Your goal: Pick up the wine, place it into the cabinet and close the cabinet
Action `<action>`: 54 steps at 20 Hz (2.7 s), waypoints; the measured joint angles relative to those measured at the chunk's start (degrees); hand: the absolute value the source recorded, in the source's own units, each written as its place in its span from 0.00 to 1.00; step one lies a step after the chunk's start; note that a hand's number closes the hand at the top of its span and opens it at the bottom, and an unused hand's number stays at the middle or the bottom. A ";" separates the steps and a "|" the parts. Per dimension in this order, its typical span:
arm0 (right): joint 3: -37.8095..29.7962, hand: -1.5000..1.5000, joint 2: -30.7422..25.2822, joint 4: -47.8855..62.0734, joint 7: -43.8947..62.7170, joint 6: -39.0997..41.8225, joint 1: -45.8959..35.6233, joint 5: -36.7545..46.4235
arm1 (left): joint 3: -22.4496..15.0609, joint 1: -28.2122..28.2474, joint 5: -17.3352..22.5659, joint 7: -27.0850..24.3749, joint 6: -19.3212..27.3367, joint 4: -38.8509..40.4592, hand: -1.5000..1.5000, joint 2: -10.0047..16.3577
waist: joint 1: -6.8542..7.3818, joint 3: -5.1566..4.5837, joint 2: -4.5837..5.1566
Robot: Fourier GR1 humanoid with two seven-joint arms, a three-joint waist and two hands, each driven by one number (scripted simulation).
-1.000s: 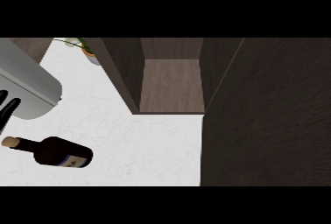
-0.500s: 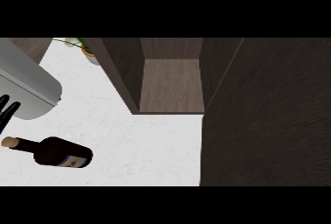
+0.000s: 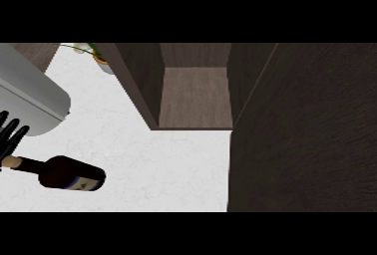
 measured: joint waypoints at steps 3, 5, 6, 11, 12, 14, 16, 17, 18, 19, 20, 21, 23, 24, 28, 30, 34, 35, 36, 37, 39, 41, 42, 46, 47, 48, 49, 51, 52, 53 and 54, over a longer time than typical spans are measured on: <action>0.22 0.00 0.27 0.40 -0.16 0.13 -0.36 0.97 | 0.96 0.00 -1.83 -3.02 -2.45 3.90 0.00 0.14 | 0.01 0.00 0.00; 0.40 0.00 0.18 -0.23 1.20 -0.29 -0.94 1.07 | 1.89 0.12 -3.02 -5.27 -4.50 6.82 0.00 0.74 | 0.01 -0.01 0.01; 1.01 0.00 0.28 -0.77 2.41 -0.92 -1.38 1.29 | 2.12 -0.06 -3.81 -6.19 -4.77 7.89 0.00 0.71 | -0.01 -0.01 0.00; 0.80 0.00 0.67 0.17 0.15 0.39 -0.22 1.56 | 1.84 -2.07 -9.43 -10.90 -6.30 14.36 0.00 1.17 | -0.08 -0.01 0.01; 0.06 0.00 0.33 0.54 0.23 0.70 -0.62 0.82 | 1.84 -1.82 -10.36 -12.16 -7.10 15.34 0.00 1.26 | -0.05 -0.01 0.02; 0.29 0.00 0.35 0.42 0.70 0.74 -1.00 1.11 | 1.80 -2.05 -11.68 -13.88 -7.91 17.22 0.00 1.52 | -0.03 0.00 0.02; 0.17 0.00 0.21 -0.30 1.74 0.47 -1.47 0.81 | 1.80 -3.26 -13.97 -16.68 -8.59 20.91 0.00 2.01 | -0.10 -0.01 0.03; -0.22 0.00 0.08 -0.28 1.93 0.59 -1.57 0.76 | 1.84 -3.84 -15.10 -18.22 -8.76 22.53 0.00 2.30 | -0.10 -0.02 0.03; 0.67 0.00 0.64 -0.22 1.30 0.69 -0.80 1.36 | 1.39 -3.88 -16.41 -19.42 -8.67 23.49 0.00 1.92 | -0.11 -0.01 0.02; 0.53 0.00 0.79 -0.24 1.47 0.44 -1.12 1.31 | 1.55 -4.61 -17.30 -20.81 -9.05 25.57 0.00 2.57 | -0.12 -0.02 0.03; 0.26 0.00 0.67 0.13 1.42 0.56 -1.61 1.17 | 1.30 -5.66 -18.33 -21.92 -9.06 27.54 0.00 2.93 | -0.12 -0.02 0.03; 0.89 0.00 1.01 -0.09 1.56 0.26 -1.70 1.66 | 0.75 -5.62 -19.69 -23.60 -9.05 28.53 0.00 2.48 | -0.12 -0.01 0.04; 1.89 0.00 1.53 -0.66 0.66 0.66 0.19 2.15 | 0.69 -6.58 -21.30 -26.04 -9.47 32.45 0.00 3.38 | -0.19 -0.02 0.03; 1.77 0.00 1.61 -0.65 0.14 0.91 0.69 2.15 | 0.43 -6.93 -22.29 -27.23 -9.30 34.41 0.00 3.52 | -0.21 -0.02 0.03; -0.83 0.00 0.96 0.44 -0.44 1.54 0.13 1.02 | -1.01 -8.82 -23.33 -27.54 -7.90 37.08 0.00 3.05 | -0.16 0.00 0.03; 0.18 0.00 1.28 -0.28 1.12 0.68 -0.62 1.46 | -1.61 -9.76 -24.67 -29.59 -7.92 40.35 0.00 3.68 | -0.17 0.00 0.04; 0.29 0.00 1.44 -0.04 0.95 0.70 -1.00 1.78 | -3.33 -10.61 -28.07 -34.24 -6.06 45.69 0.00 3.59 | -0.20 -0.02 0.06; -0.22 0.00 1.07 -0.48 1.56 0.78 -1.04 1.50 | -3.65 -10.67 -28.64 -35.27 -5.61 46.66 0.00 3.73 | -0.20 -0.03 0.05; 0.17 0.00 1.18 -0.31 1.68 0.66 -1.28 1.93 | -4.22 -11.22 -29.62 -36.58 -4.88 48.27 0.00 3.68 | -0.21 -0.02 0.05; 0.15 0.00 1.22 0.05 0.81 1.11 -0.93 2.09 | -4.71 -11.20 -29.96 -37.04 -4.38 48.78 0.00 3.45 | -0.19 -0.03 0.05; -0.07 0.00 1.22 -0.52 0.35 1.52 0.09 1.85 | -5.64 -12.58 -31.29 -39.10 -3.15 51.81 0.00 3.28 | -0.30 -0.03 0.06; 0.00 0.00 1.25 -0.57 0.49 1.63 0.44 1.85 | -6.05 -13.16 -32.01 -41.11 -2.91 54.71 0.00 4.28 | -0.32 -0.04 0.07; 0.10 0.00 1.56 0.39 -0.32 1.53 -0.01 2.48 | -6.63 -13.55 -32.49 -41.55 -2.14 55.21 0.00 3.97 | -0.27 -0.03 0.06; -0.91 0.00 1.05 0.21 -0.43 2.29 0.33 1.42 | -7.43 -14.22 -32.87 -43.93 -1.01 58.75 0.00 4.15 | -0.28 -0.04 0.08; -0.53 0.00 1.28 0.31 -0.37 2.02 -0.07 1.92 | -7.50 -14.55 -32.89 -44.70 -0.92 60.26 0.00 4.22 | -0.30 -0.04 0.09; 0.01 0.00 1.57 -0.32 0.02 1.66 0.08 2.39 | -7.76 -14.55 -32.96 -45.36 -0.62 61.14 0.00 3.94 | -0.31 -0.05 0.09; 0.25 0.00 1.76 -0.04 -0.18 1.56 -0.11 2.74 | -7.69 -14.88 -32.51 -45.40 -1.01 62.06 0.00 4.15 | -0.30 -0.06 0.10; -0.89 0.00 1.14 -0.35 0.52 1.64 -0.75 1.66 | -8.08 -15.61 -32.05 -45.52 -1.13 63.39 0.00 3.48 | -0.37 -0.07 0.11; -0.91 0.00 0.96 -0.53 1.20 1.44 -1.20 1.60 | -8.23 -15.69 -31.84 -45.88 -1.45 64.17 0.00 3.36 | -0.40 -0.07 0.11; -0.88 0.00 0.95 -0.53 1.00 1.65 -0.87 1.59 | -8.50 -16.00 -31.80 -46.35 -1.34 65.00 0.00 2.92 | -0.48 -0.09 0.12; -1.24 0.00 0.90 -0.07 0.02 2.25 -0.16 1.37 | -8.72 -15.45 -31.77 -47.18 -1.53 65.41 0.00 2.95 | -0.47 -0.09 0.12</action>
